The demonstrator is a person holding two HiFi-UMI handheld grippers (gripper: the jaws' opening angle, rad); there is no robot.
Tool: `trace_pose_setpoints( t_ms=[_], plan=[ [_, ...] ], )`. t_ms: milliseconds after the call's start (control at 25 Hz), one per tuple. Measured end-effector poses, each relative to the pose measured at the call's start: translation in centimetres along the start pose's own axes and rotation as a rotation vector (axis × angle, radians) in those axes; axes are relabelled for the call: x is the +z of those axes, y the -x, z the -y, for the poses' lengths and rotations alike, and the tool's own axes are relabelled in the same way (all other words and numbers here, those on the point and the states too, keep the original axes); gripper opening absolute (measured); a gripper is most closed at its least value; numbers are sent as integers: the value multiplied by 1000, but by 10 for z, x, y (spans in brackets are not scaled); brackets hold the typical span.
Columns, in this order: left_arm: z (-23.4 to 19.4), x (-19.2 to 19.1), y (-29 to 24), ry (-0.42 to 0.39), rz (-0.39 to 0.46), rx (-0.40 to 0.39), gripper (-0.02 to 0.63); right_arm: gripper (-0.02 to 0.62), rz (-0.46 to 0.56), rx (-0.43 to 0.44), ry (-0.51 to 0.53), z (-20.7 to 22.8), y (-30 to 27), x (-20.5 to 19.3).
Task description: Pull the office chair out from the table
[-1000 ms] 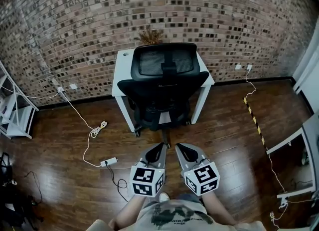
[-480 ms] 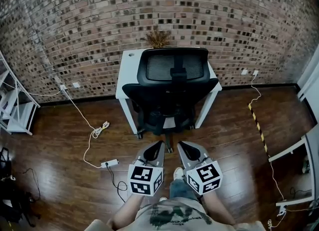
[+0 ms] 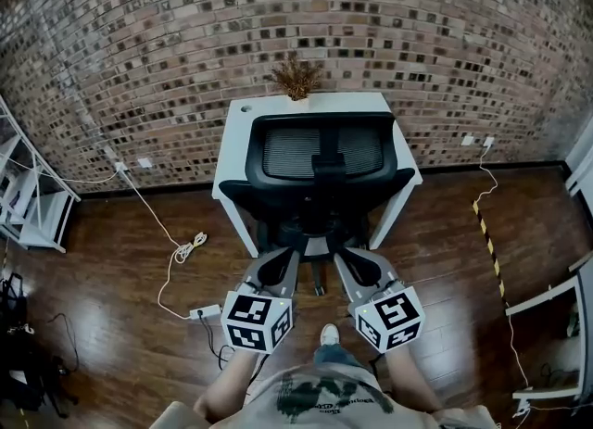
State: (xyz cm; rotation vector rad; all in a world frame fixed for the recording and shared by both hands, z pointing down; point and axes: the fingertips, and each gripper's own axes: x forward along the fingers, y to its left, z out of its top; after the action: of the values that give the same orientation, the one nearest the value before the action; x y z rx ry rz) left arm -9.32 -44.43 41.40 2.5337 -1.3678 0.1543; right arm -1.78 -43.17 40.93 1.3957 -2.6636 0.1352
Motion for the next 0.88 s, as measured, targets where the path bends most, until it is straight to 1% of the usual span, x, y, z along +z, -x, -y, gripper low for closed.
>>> trace_pose_setpoints(
  t_ms=[80,200,240,320,400,480,520,600,640,680,720,800,880],
  plan=[
    [-7,13,-13,-18,12,10,15,40,14,11,17,16,-8,12],
    [-22,32,-32,-45,38,20,17,40,41,15,41,44,-19,28],
    [-27,38,-38,-47,44,20,19,49,48,20,45,53,-23,32],
    [-39,48,-47,-40,53,16,59,72,62,40,56,67,-30,42],
    [-52,59,-55,-34,62,10,76,97,73,60,70,80,-36,50],
    [-65,71,-60,-42,71,2,103,100,84,76,80,93,-40,58],
    [-72,77,-62,-50,79,-2,108,109,88,85,85,98,-42,61],
    [-85,89,-64,-68,108,-8,139,127,92,105,96,110,-46,66],
    [-91,96,-64,-82,123,-11,170,144,96,114,101,116,-48,69],
    [-98,102,-64,-101,134,-12,202,147,101,121,104,124,-49,73],
    [-104,107,-65,-125,139,-11,220,149,106,125,103,131,-51,77],
    [-114,114,-67,-180,134,-10,233,156,115,127,99,147,-53,85],
    [-124,117,-73,-236,121,-12,262,178,121,127,107,163,-56,90]
  ],
)
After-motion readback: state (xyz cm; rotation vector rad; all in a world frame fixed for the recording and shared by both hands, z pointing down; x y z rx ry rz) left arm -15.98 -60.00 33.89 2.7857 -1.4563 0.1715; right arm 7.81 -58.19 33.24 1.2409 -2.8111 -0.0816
